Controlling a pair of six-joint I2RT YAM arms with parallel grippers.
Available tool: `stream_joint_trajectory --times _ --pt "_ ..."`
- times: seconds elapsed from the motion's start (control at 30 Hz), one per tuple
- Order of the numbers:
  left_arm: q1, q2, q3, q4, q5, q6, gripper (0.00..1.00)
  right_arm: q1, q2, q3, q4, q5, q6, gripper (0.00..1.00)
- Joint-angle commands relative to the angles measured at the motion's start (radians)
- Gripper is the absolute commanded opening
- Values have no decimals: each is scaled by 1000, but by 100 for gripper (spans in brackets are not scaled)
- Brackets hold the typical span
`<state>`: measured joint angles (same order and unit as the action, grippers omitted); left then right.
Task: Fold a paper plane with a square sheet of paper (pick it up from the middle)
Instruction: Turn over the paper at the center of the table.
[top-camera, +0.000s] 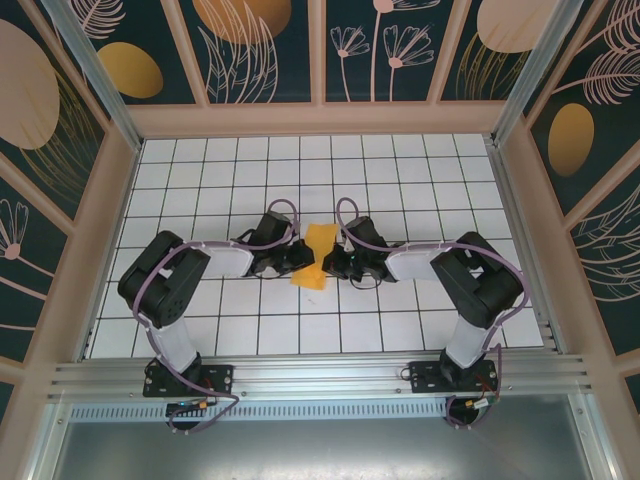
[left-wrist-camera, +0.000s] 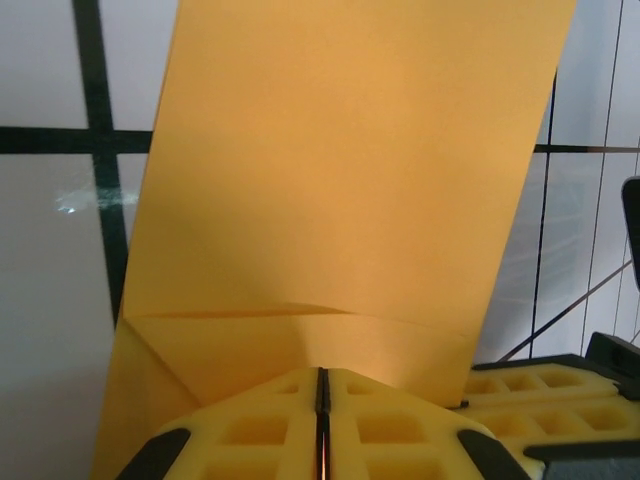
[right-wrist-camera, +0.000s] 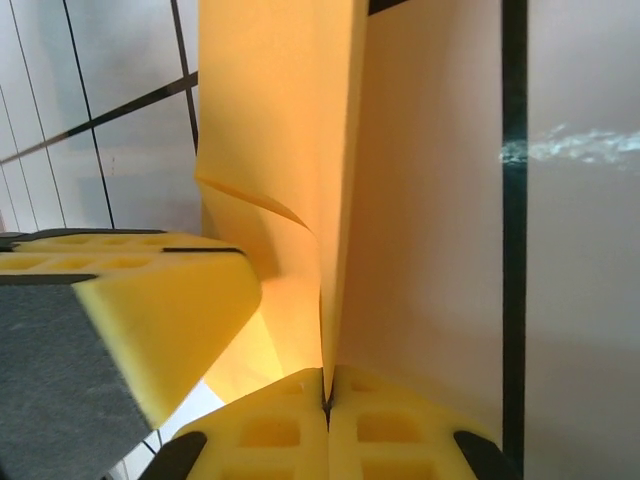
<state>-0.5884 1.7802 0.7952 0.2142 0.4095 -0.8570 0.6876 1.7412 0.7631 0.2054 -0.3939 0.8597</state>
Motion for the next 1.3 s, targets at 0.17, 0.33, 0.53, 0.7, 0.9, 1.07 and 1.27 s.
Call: stream_joint_trajectory --times 0.17,0.33,0.53,0.7,0.9,1.07,1.27 --pt "0 -315 -100 7 -257 -69 24 5 -229 131 -427 250 -179 0" --pt "1 -504 -157 -85 -474 -76 28 51 -326 312 -840 612 -258 0" --pt "1 -712 -247 -154 -698 -118 32 189 -112 608 -1419 1054 -133 1" --pt "1 -828 -279 -218 -805 -140 33 306 220 764 -1572 1082 -97 2" --pt "3 -988 -321 -318 -916 -176 32 373 386 919 -1353 839 -165 8" --pt "3 -1109 -355 -381 -956 -183 32 353 368 877 -1136 608 -188 15" --pt "3 -1101 -322 -392 -895 -115 33 317 167 698 -799 332 -208 45"
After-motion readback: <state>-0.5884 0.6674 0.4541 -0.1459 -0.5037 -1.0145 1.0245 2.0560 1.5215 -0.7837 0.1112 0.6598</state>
